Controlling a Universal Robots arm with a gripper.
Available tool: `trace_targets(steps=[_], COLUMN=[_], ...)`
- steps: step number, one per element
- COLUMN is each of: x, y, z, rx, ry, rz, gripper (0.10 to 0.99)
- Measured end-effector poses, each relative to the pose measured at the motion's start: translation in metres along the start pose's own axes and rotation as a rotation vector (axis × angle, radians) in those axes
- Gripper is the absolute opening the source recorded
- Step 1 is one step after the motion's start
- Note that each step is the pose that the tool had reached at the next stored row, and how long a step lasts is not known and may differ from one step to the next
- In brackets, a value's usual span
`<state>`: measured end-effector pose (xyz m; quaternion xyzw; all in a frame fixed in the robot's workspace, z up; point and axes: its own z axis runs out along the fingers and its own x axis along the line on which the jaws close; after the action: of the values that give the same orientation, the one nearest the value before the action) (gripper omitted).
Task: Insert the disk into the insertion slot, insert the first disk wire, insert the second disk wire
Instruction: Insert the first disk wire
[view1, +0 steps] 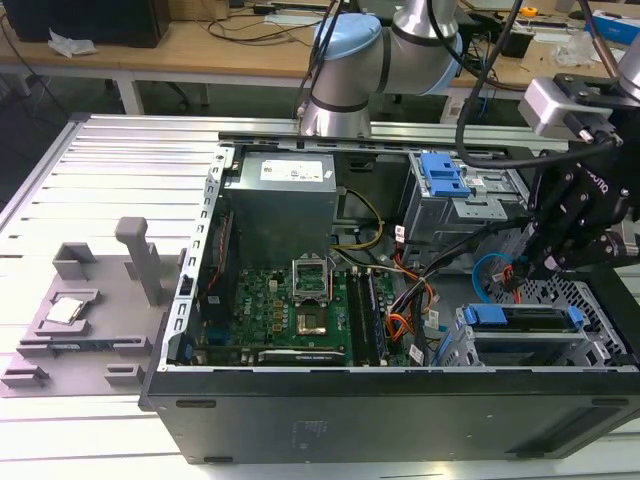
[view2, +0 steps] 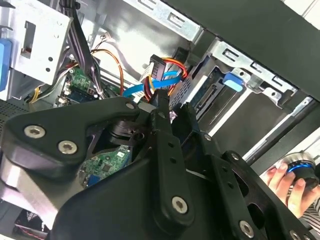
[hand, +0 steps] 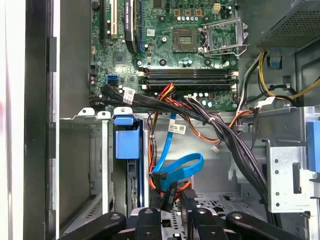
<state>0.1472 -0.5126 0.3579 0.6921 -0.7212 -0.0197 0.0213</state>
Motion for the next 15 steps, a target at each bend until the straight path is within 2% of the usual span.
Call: trace_targets(steps=[3, 7, 8, 9, 15], x=[0.0001, 0.0001, 0.0001, 0.0001, 0.0001], y=[0.0013, 0.0014, 0.0014, 0.0014, 0.0011], z=[0.0058, 0.006, 0.006, 0.0059, 0.0061], rx=[0.0, 0.0, 0.0, 0.0, 0.0], ry=[0.0009, 0.0008, 0.0009, 0.0009, 0.0007], rz=[0.0, 0.0, 0.0, 0.0, 0.0], gripper=[0.302, 0.286, 0.22, 0.192, 0.192])
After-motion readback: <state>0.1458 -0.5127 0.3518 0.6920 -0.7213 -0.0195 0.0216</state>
